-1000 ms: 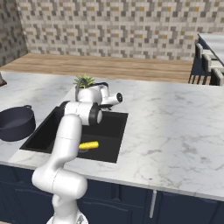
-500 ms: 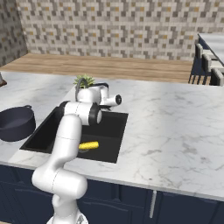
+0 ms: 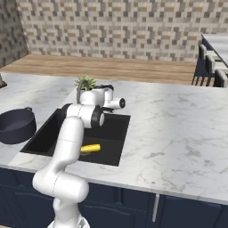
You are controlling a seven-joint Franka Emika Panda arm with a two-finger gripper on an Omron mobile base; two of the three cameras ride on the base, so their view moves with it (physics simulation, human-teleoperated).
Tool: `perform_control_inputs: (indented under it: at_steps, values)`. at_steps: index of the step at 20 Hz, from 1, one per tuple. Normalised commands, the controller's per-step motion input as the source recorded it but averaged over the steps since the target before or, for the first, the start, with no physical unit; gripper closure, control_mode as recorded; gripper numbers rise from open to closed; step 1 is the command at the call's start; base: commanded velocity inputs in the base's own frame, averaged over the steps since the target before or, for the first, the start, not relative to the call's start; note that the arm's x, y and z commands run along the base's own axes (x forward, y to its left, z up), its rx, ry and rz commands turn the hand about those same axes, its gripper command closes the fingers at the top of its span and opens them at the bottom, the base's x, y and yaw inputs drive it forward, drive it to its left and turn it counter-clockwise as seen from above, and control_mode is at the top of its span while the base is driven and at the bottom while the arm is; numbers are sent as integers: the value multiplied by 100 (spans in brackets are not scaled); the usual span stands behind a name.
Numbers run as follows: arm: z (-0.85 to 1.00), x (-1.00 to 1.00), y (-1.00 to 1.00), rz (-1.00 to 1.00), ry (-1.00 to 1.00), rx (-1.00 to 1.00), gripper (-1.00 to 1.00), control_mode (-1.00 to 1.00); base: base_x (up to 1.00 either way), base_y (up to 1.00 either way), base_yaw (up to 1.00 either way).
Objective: Dump the corn from the pot into the sink. Then turn on the water and wash the corn. Then turn off the water and put the corn back in the pot.
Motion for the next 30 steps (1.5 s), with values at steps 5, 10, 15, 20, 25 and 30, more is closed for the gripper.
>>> perform_control_inputs:
  at_steps: [5, 10, 15, 20, 25, 30]
  values:
    - [-98, 0, -9, 6, 1, 8, 100, -100, 0, 0, 0]
    - [-100, 0, -22, 7, 0, 4, 100, -100, 0, 0, 0]
    - [-100, -3, -49, 8, 4, 5, 100, -100, 0, 0, 0]
    - [-100, -15, -70, 4, 11, 2, 100, -100, 0, 0, 0]
    - [-100, -31, -69, 4, 13, 0, 100, -100, 0, 0, 0]
    - [-100, -46, -67, 3, 3, 0, 100, -100, 0, 0, 0]
